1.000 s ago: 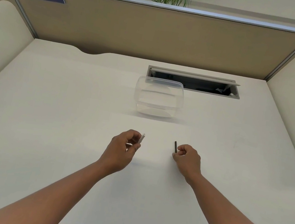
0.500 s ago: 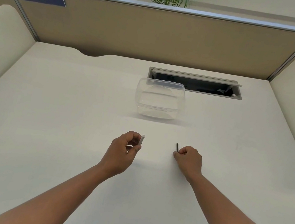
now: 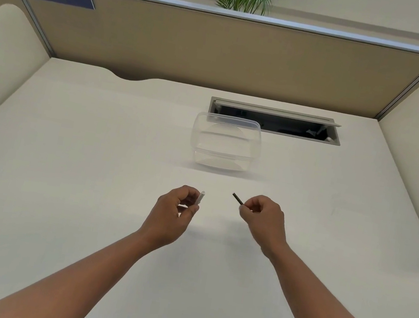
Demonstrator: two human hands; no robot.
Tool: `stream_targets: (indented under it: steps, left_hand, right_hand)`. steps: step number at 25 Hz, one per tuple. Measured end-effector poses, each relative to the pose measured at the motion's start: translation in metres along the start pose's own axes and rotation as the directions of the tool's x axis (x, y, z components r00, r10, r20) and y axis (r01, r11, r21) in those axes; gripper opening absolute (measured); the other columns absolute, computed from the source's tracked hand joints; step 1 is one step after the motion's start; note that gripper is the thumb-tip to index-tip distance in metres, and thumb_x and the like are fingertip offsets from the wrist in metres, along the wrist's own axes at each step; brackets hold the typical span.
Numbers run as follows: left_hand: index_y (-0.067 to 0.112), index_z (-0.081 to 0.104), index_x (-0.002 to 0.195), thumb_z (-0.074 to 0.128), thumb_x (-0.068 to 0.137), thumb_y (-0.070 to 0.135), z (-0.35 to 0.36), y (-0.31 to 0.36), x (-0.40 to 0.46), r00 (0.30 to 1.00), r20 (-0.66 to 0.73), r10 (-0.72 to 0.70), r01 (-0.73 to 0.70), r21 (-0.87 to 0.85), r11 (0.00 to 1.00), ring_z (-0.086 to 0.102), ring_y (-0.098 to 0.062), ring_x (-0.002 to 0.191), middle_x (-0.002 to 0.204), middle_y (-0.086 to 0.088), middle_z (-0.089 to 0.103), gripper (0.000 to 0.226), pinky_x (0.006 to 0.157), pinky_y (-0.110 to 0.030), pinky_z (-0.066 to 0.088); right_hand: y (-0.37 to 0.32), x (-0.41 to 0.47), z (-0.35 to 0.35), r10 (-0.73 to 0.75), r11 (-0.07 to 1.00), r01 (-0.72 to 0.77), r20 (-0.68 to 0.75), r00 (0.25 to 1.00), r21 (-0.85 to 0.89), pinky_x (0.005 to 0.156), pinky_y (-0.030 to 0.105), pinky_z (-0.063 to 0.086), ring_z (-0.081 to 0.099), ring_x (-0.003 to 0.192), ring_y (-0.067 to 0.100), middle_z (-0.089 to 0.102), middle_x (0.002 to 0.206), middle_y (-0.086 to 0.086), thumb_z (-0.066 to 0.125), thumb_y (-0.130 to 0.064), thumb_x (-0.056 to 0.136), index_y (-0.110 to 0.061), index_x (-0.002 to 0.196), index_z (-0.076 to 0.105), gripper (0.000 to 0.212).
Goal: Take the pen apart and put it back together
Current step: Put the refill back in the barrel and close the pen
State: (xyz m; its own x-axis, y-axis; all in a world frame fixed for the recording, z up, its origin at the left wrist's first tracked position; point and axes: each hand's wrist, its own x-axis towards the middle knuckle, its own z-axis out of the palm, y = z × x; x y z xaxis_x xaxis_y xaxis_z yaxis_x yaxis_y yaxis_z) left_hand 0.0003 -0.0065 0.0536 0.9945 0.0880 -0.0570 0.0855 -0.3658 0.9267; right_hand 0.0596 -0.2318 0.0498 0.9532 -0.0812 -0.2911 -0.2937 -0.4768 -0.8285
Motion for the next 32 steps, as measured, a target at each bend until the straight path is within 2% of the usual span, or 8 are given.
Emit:
stream_targets:
  steps: [5, 10, 17, 19, 22, 25, 28, 32]
  left_hand:
    - [0.025, 0.07, 0.106, 0.062, 0.095, 0.008, 0.0, 0.001, 0.003, 0.999, -0.008, 0.05, -0.049, 0.042, 0.998, 0.065, -0.01, 0.095, 0.1, 0.014, 0.07, 0.021, 0.081, -0.021, 0.055]
    - [0.025, 0.071, 0.107, 0.062, 0.095, 0.008, 0.002, 0.0, 0.004, 0.998, -0.014, 0.056, -0.055, 0.058, 0.997, 0.064, -0.009, 0.096, 0.106, 0.015, 0.069, 0.024, 0.084, -0.027, 0.056]
    - [0.029, 0.072, 0.109, 0.061, 0.095, 0.009, 0.001, -0.004, 0.003, 0.997, 0.006, 0.081, -0.081, 0.082, 0.993, 0.064, -0.011, 0.098, 0.105, 0.015, 0.069, 0.026, 0.086, -0.038, 0.056]
    - [0.029, 0.072, 0.108, 0.061, 0.095, 0.008, 0.001, -0.005, 0.002, 0.995, 0.01, 0.095, -0.095, 0.1, 0.99, 0.063, -0.011, 0.097, 0.103, 0.015, 0.069, 0.027, 0.084, -0.037, 0.056]
    - [0.027, 0.073, 0.109, 0.061, 0.095, 0.006, 0.0, -0.005, 0.001, 0.991, 0.004, 0.135, -0.135, 0.148, 0.98, 0.062, -0.008, 0.098, 0.101, 0.015, 0.068, 0.028, 0.083, -0.024, 0.05]
    - [0.025, 0.074, 0.113, 0.061, 0.095, 0.006, -0.002, -0.008, 0.001, 0.98, 0.004, 0.199, -0.194, 0.229, 0.954, 0.06, -0.004, 0.097, 0.098, 0.016, 0.064, 0.029, 0.084, -0.019, 0.047]
    - [0.025, 0.073, 0.117, 0.059, 0.097, 0.007, -0.002, -0.006, 0.0, 0.977, 0.029, 0.211, -0.21, 0.285, 0.935, 0.056, 0.002, 0.091, 0.093, 0.019, 0.057, 0.03, 0.075, -0.007, 0.039]
    - [0.024, 0.072, 0.119, 0.058, 0.098, 0.007, 0.001, -0.003, -0.002, 0.975, 0.072, 0.212, -0.223, 0.269, 0.937, 0.058, -0.005, 0.09, 0.095, 0.014, 0.058, 0.031, 0.074, -0.008, 0.039]
  right_hand:
    - [-0.032, -0.009, -0.008, -0.149, 0.986, 0.143, 0.062, 0.987, 0.083, 0.062, 0.019, 0.049, 0.06, 0.063, 0.002, 0.07, 0.077, -0.008, 0.077, -0.013, 0.082, -0.022, 0.084, 0.071, 0.01]
    - [-0.046, -0.017, -0.009, -0.253, 0.967, 0.245, 0.154, 0.955, 0.066, 0.062, 0.008, 0.045, 0.063, 0.066, -0.005, 0.074, 0.082, -0.009, 0.074, -0.012, 0.088, -0.019, 0.095, 0.078, 0.011]
    - [-0.047, -0.022, -0.007, -0.314, 0.945, 0.326, 0.2, 0.928, -0.031, 0.06, 0.007, 0.043, 0.06, 0.061, -0.004, 0.07, 0.077, -0.012, 0.072, -0.01, 0.089, -0.017, 0.096, 0.079, 0.012]
    - [-0.046, -0.023, -0.006, -0.362, 0.918, 0.386, 0.203, 0.91, -0.095, 0.064, 0.011, 0.045, 0.061, 0.066, -0.002, 0.07, 0.08, -0.011, 0.071, -0.01, 0.089, -0.018, 0.097, 0.079, 0.013]
    - [-0.045, -0.022, -0.008, -0.443, 0.849, 0.485, 0.219, 0.869, -0.208, 0.074, 0.027, 0.053, 0.064, 0.079, 0.011, 0.073, 0.09, -0.004, 0.068, -0.01, 0.091, -0.019, 0.1, 0.078, 0.016]
    - [-0.044, -0.021, -0.009, -0.512, 0.769, 0.572, 0.261, 0.818, -0.286, 0.078, 0.036, 0.054, 0.062, 0.082, 0.016, 0.071, 0.092, -0.002, 0.065, -0.009, 0.092, -0.019, 0.1, 0.077, 0.017]
    - [-0.044, -0.023, -0.007, -0.531, 0.74, 0.602, 0.289, 0.797, -0.3, 0.077, 0.039, 0.054, 0.063, 0.082, 0.018, 0.07, 0.092, -0.001, 0.064, -0.009, 0.093, -0.017, 0.1, 0.076, 0.016]
    - [-0.045, -0.026, -0.004, -0.507, 0.754, 0.596, 0.333, 0.795, -0.276, 0.073, 0.037, 0.052, 0.06, 0.079, 0.018, 0.068, 0.086, 0.0, 0.063, -0.012, 0.095, -0.017, 0.1, 0.077, 0.016]
